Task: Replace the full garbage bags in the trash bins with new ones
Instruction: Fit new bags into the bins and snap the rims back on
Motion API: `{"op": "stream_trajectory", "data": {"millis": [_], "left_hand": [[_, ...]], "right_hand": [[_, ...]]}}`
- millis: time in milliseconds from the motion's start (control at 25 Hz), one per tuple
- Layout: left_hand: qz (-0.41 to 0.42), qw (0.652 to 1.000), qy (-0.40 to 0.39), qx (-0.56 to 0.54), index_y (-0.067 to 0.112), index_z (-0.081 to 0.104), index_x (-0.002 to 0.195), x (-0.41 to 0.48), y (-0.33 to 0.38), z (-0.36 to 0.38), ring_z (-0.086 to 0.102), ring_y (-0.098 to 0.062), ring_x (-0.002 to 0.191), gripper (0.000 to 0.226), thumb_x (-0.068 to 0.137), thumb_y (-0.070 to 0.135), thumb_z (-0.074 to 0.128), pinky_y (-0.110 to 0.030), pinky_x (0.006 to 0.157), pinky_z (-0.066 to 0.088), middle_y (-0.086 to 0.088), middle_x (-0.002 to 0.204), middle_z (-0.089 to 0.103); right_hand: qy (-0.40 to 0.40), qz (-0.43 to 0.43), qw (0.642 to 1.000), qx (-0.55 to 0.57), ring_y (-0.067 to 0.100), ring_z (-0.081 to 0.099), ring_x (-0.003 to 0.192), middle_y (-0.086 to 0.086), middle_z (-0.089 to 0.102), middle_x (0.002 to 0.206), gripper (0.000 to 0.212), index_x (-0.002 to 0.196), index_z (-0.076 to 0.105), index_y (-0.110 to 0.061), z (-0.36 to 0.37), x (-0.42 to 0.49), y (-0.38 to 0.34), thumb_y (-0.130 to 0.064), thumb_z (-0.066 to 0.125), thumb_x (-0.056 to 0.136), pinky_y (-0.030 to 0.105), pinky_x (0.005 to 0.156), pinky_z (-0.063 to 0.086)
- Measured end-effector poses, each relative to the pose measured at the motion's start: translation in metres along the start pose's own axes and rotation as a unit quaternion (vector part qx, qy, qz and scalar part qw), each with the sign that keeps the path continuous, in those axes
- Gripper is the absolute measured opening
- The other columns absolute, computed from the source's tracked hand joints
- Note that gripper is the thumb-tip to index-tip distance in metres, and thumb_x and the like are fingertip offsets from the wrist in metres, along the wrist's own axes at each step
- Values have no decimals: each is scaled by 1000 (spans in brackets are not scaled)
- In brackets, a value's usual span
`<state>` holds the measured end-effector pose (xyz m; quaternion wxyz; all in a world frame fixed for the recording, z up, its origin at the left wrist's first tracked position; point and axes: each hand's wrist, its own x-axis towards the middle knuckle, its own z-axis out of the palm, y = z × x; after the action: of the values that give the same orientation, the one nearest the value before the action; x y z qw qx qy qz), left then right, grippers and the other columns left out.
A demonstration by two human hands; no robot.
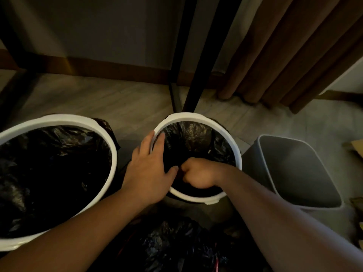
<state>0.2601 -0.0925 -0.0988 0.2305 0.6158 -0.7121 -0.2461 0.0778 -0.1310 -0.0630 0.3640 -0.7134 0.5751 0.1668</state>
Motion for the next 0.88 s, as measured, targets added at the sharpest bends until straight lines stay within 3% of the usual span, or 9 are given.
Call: {"op": "stream_trajectory", "data": {"millis": [120,240,320,440,560,640,760,800,880], "left_hand": [[15,999,1,32,30,32,161,-6,16,-11,16,-30,157,80,91,51,65,-37,127,19,-3,171,12],[116,985,129,21,36,77,116,11,47,-45,63,-33,126,47,73,51,66,-47,105,53,-2,136,63],[208,950,231,41,42,77,94,42,72,-95,70,-28,103,28,69,51,67,-49,78,61,9,113,70],[302,886,333,113,36,69,101,94,112,-198,57,-23,109,22,80,45,68,-40,83,48,11,113,61],[252,842,400,260,35,55,122,152,141,-302,49,-22,123,40,85,52,56,-42,93,46,7,126,55],[134,858,386,312,29,46,141,186,144,-355,42,-25,140,61,89,60,53,-52,108,44,1,147,50],[14,882,279,378,28,36,156,222,124,-392,29,-26,154,82,92,79,34,-60,123,21,1,164,38],[-4,890,245,384,31,42,153,228,121,-400,36,-25,151,82,92,83,25,-61,123,19,2,159,45],[-18,905,198,376,37,59,135,233,115,-406,59,-23,125,80,90,84,13,-56,112,38,3,132,66]], "right_hand": [[114,-44,989,84,13,69,87,-4,73,87,23,75,66,-31,5,-32,2,-19,54,91,38,80,56],[210,-78,964,145,1,69,90,-8,75,92,27,79,68,-46,-21,-54,0,-24,57,91,27,86,54],[332,-110,929,118,-5,66,87,-15,73,90,26,89,71,-48,-75,-65,-6,-25,60,94,13,80,49],[539,-205,812,94,-3,63,86,-18,67,94,27,110,72,-37,-185,-95,-37,-17,69,92,10,79,47],[628,-245,738,32,6,57,111,-10,60,119,40,132,60,-27,-283,-117,-90,-32,61,93,29,96,49],[639,-186,744,-57,21,45,136,0,51,144,64,150,44,-26,-330,-116,-124,-45,56,90,43,112,41],[522,-61,833,-172,33,10,158,6,13,172,95,165,8,-29,-374,-102,-147,-59,57,90,56,126,13],[478,-28,858,-186,33,3,160,5,6,174,99,166,1,-30,-384,-97,-149,-61,57,90,59,126,6],[420,-3,888,-186,32,9,159,3,14,173,93,166,6,-30,-391,-91,-147,-59,57,93,63,125,5]]}}
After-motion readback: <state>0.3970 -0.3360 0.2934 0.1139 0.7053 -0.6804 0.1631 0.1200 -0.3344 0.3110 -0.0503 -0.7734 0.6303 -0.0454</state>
